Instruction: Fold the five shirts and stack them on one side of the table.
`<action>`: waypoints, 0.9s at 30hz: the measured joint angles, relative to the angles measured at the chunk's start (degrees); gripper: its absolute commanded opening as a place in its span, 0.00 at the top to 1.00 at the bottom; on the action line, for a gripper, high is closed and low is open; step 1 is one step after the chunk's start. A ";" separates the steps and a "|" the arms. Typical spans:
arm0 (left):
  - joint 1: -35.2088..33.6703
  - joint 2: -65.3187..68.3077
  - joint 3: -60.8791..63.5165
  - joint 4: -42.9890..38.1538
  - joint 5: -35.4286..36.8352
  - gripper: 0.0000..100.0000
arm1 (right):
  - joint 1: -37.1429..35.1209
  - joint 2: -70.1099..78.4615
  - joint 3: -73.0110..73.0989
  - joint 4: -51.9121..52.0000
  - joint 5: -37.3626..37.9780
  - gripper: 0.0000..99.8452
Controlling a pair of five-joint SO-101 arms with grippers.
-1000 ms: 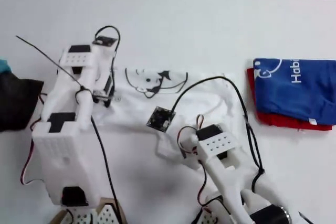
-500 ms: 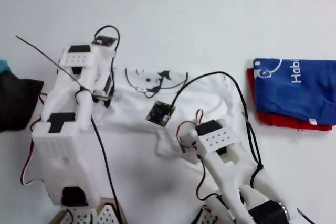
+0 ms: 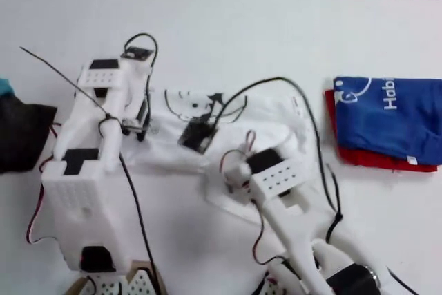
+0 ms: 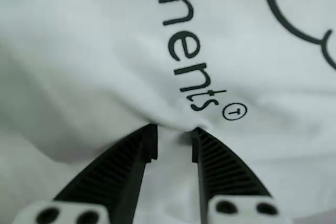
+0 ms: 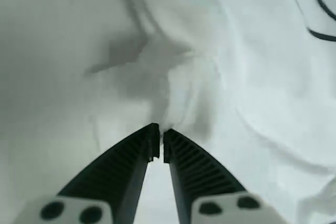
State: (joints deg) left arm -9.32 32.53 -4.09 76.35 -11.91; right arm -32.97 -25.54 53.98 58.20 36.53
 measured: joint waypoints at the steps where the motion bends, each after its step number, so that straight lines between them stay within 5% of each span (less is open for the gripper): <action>1: 0.00 0.00 0.00 0.00 0.00 0.86 | -1.76 0.00 0.00 1.05 0.00 0.98; 10: 0.00 0.00 0.00 0.00 0.00 0.86 | -7.82 0.00 -0.35 3.16 0.00 0.97; 17: 0.00 0.00 0.00 0.00 0.00 0.86 | -2.02 0.00 -8.09 8.62 0.00 0.76; 27: 0.00 0.00 0.00 0.00 0.00 0.86 | -5.54 0.62 -4.31 7.65 -0.18 0.75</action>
State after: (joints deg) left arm -9.32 32.53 -4.09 76.35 -11.91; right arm -38.51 -24.92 49.67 65.85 36.35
